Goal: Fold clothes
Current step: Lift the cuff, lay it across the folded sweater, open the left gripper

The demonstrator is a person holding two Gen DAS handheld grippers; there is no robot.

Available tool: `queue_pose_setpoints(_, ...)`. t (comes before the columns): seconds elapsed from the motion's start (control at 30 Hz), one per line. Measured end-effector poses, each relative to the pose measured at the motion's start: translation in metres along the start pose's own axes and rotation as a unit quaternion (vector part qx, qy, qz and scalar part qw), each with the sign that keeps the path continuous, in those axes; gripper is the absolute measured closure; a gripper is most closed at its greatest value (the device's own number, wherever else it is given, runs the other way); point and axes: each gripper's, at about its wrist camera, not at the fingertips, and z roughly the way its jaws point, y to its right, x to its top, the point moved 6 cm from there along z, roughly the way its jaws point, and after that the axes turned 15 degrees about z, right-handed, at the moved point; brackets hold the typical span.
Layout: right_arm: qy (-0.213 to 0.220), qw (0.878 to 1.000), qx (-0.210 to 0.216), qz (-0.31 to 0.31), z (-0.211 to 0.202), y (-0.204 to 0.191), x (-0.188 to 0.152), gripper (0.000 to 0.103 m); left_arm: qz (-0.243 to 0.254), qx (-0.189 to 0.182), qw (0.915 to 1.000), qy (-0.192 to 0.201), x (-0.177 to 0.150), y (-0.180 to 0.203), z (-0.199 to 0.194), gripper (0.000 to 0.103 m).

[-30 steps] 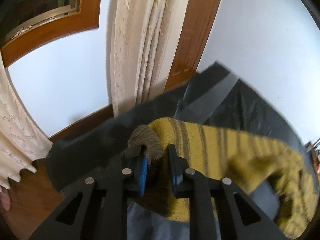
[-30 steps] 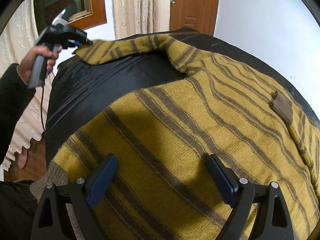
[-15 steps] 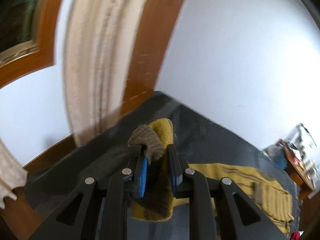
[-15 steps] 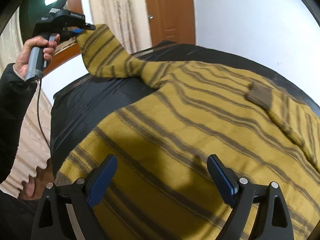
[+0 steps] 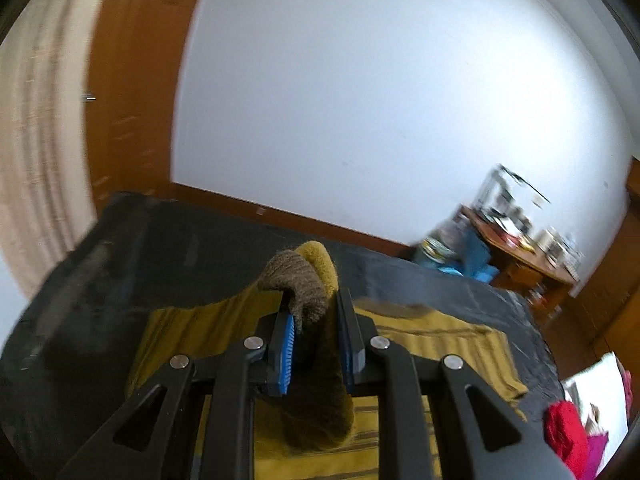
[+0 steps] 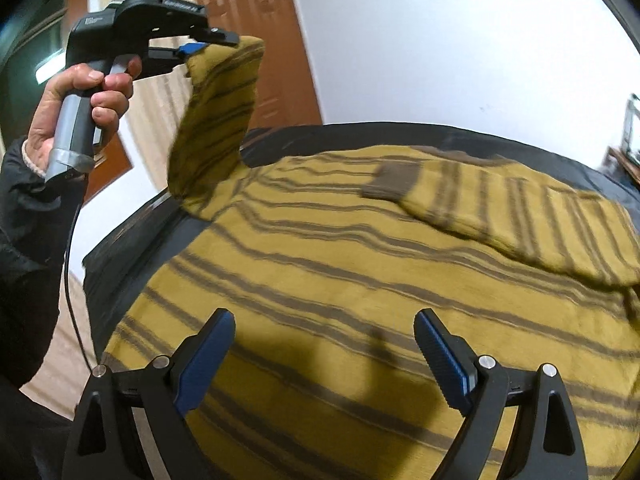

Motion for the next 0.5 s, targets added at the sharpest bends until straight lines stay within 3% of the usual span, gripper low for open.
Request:
queue_pose_setpoints(0.27,0.03,0.997,-0.042,0.053,-0.018,0.045,0.006,0.01,0.045,-0.081,0.994,-0.059,-0.012,0.116,0.069,0.082)
queue_pose_setpoints(0.5,0.038,0.993,-0.069,0.088,-0.029,0.074,0.005,0.01,0.093,-0.101,0.981,-0.137,-0.051,0.173,0.124,0.079)
